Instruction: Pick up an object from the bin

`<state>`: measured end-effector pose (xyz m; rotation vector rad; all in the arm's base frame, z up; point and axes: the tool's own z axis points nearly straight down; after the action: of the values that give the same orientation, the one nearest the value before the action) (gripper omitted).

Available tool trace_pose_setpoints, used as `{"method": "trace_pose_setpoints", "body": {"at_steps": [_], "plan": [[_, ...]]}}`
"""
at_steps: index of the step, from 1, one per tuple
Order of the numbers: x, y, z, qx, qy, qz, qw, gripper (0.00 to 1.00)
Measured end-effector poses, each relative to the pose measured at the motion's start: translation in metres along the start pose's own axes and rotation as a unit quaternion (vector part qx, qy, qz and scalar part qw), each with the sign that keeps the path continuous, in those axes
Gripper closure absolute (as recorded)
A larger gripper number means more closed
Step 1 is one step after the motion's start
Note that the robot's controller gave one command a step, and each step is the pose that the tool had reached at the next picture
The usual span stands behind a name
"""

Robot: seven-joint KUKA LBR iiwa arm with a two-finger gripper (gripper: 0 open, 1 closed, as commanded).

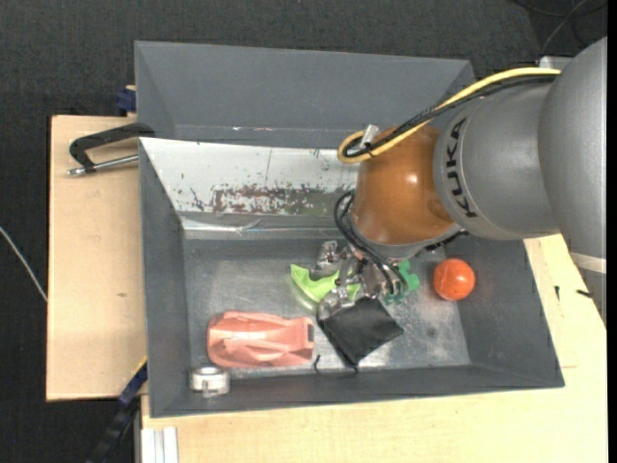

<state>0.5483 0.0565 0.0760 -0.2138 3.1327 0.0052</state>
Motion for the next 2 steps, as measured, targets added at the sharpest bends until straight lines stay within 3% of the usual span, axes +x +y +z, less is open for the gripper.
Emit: {"method": "trace_pose_setpoints", "body": {"at_steps": [2], "plan": [[0.0,0.0,-0.015,0.001,-0.0015,0.0,1.0,1.0]]}}
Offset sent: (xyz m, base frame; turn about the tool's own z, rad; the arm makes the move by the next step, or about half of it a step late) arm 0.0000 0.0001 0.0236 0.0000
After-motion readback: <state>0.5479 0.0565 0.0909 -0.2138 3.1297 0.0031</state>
